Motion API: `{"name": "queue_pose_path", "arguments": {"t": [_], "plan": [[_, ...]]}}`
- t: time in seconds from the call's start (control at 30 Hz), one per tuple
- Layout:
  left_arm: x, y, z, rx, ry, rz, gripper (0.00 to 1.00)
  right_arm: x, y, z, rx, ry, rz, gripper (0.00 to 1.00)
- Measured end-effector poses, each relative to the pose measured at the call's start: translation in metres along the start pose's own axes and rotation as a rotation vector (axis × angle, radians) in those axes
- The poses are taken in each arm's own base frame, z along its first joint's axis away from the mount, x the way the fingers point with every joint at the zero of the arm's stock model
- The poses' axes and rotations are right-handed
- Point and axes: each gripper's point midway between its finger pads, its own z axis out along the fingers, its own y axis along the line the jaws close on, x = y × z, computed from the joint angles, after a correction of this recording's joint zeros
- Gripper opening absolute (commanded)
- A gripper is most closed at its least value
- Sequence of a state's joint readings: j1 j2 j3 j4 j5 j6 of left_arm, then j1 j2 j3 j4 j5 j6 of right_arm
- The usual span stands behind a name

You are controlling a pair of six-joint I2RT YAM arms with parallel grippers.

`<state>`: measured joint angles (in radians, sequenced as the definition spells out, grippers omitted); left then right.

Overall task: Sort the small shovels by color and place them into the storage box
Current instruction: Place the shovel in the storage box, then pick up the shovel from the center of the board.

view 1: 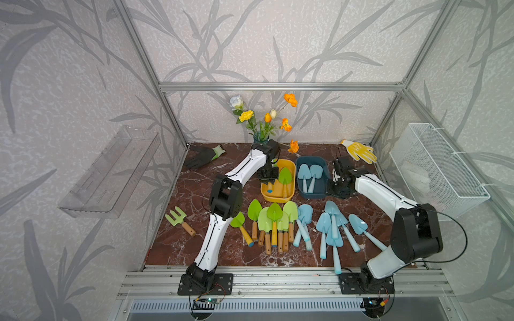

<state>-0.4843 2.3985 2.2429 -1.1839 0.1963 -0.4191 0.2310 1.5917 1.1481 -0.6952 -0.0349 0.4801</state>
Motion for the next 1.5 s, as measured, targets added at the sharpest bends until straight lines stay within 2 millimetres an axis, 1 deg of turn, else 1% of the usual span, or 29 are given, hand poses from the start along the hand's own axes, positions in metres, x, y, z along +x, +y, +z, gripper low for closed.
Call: {"name": "queue_pose_path", "arguments": {"t": [0.1, 0.27, 0.3, 0.33, 0.43, 0.53, 0.57, 0.63, 0.7, 0.8, 0.87, 0.93, 1.07, 1.2, 1.3, 1.4, 1.5], "plan": [[-0.004, -0.009, 0.004, 0.031, -0.003, 0.006, 0.00, 0.004, -0.006, 0.005, 0.014, -0.016, 0.014, 0.43], [0.004, -0.019, 0.017, 0.054, 0.036, 0.016, 0.00, 0.018, -0.019, 0.019, 0.054, -0.018, 0.062, 0.43], [0.006, -0.021, 0.021, 0.057, 0.044, 0.019, 0.03, 0.022, -0.021, 0.020, 0.062, -0.024, 0.076, 0.43], [0.009, -0.023, 0.023, 0.060, 0.051, 0.023, 0.09, 0.027, -0.023, 0.018, 0.068, -0.033, 0.090, 0.43], [0.017, -0.031, 0.031, 0.072, 0.071, 0.031, 0.20, 0.043, -0.022, 0.006, 0.071, -0.077, 0.114, 0.43], [0.021, -0.037, 0.036, 0.079, 0.083, 0.029, 0.21, 0.056, -0.014, -0.007, 0.061, -0.119, 0.106, 0.43], [0.022, -0.037, 0.038, 0.078, 0.085, 0.027, 0.23, 0.060, -0.011, -0.010, 0.058, -0.128, 0.102, 0.43], [0.022, -0.039, 0.039, 0.078, 0.083, 0.032, 0.30, 0.067, -0.008, -0.013, 0.061, -0.129, 0.085, 0.43], [0.022, -0.039, 0.039, 0.075, 0.079, 0.034, 0.45, 0.073, -0.011, -0.016, 0.079, -0.120, 0.073, 0.43], [0.021, -0.037, 0.039, 0.066, 0.072, 0.035, 0.51, 0.081, -0.018, -0.020, 0.105, -0.101, 0.060, 0.44], [0.022, -0.035, 0.038, 0.061, 0.071, 0.032, 0.59, 0.085, -0.022, -0.024, 0.113, -0.094, 0.054, 0.44], [0.025, -0.033, 0.034, 0.057, 0.069, 0.030, 0.64, 0.088, -0.025, -0.030, 0.116, -0.092, 0.050, 0.44], [0.030, -0.031, 0.013, 0.063, 0.041, 0.034, 0.68, 0.094, -0.030, -0.036, 0.116, -0.089, 0.051, 0.44], [0.033, -0.030, -0.018, 0.075, -0.027, 0.041, 0.69, 0.109, -0.032, -0.028, 0.106, -0.037, 0.050, 0.44], [0.035, -0.027, -0.037, 0.079, -0.080, 0.035, 0.69, 0.123, -0.029, -0.021, 0.080, 0.019, 0.037, 0.44], [0.039, -0.022, -0.044, 0.071, -0.108, 0.025, 0.69, 0.136, -0.019, -0.016, 0.050, 0.068, -0.008, 0.44], [0.046, -0.016, -0.037, 0.054, -0.097, 0.010, 0.68, 0.149, -0.005, -0.015, 0.019, 0.102, -0.075, 0.44]]}}
